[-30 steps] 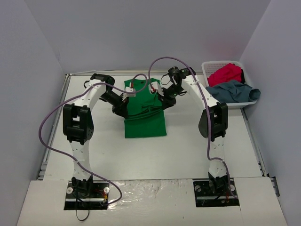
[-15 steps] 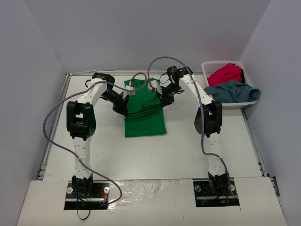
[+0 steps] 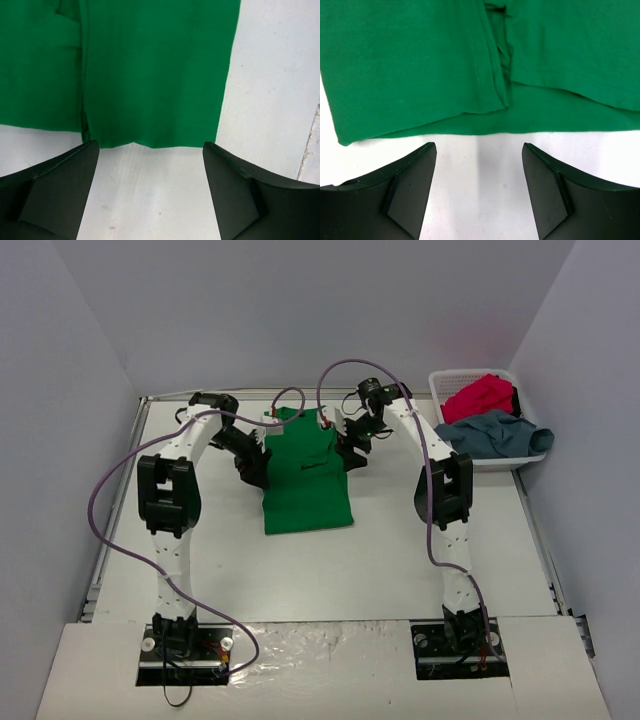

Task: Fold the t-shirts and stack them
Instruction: Fold the folded rectangular tshirt in 1/3 of the way, then grab one side of the 2/3 rectangular tshirt with both arms

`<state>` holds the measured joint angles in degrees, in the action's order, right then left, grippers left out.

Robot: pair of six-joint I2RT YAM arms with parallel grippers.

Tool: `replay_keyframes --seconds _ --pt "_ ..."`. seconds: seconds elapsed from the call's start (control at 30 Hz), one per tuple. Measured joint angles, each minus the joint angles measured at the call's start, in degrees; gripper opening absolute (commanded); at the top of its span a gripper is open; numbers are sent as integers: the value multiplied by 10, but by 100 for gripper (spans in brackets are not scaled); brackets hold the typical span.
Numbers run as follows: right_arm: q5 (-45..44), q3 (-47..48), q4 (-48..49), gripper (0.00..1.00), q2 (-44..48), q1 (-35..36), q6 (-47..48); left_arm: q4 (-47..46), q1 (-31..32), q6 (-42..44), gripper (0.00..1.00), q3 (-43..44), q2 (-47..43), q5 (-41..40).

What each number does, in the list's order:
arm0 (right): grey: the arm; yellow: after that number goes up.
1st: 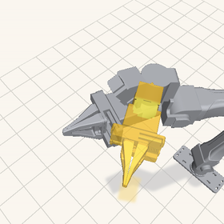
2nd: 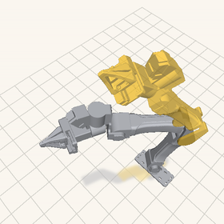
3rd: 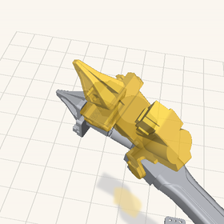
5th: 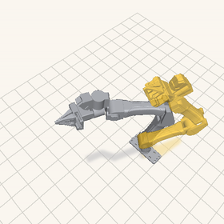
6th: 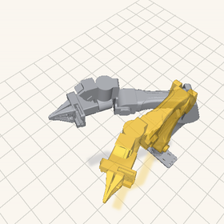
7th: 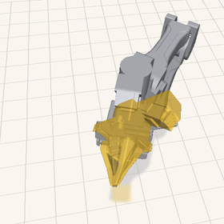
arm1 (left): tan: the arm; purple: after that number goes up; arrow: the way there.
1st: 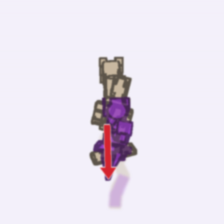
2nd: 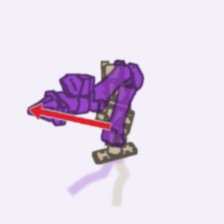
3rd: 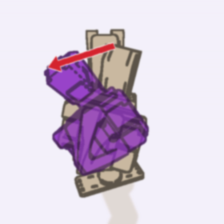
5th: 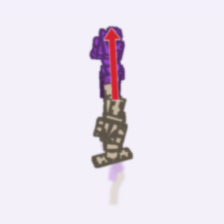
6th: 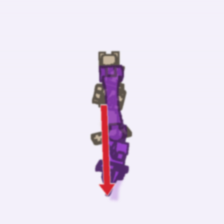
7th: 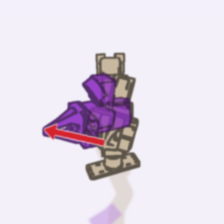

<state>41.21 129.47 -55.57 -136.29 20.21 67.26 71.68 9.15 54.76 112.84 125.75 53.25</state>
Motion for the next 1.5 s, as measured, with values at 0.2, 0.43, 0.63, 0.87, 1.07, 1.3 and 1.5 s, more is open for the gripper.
replay_keyframes --seconds 0.2,0.43,0.63,0.87,1.07,1.3,1.5 --pt "-14 -36 18 64 23 -3 -17 -37 0 -30 97 -19 -43 -13" --pt "-6 -131 26 61 123 1 -39 -143 17 -60 94 -227 -230 -71" --pt "3 -252 34 60 224 12 -61 -279 118 -87 94 -437 -373 -198" --pt "-5 -375 56 59 263 15 -90 -388 189 -106 94 -535 -396 -319" --pt "-15 -410 66 59 263 15 -110 -468 195 -121 96 -558 -386 -390" --pt "-30 -410 78 59 266 12 -123 -500 200 -124 93 -562 -366 -402" --pt "-39 -410 81 59 266 11 -131 -492 208 -122 85 -565 -366 -395"
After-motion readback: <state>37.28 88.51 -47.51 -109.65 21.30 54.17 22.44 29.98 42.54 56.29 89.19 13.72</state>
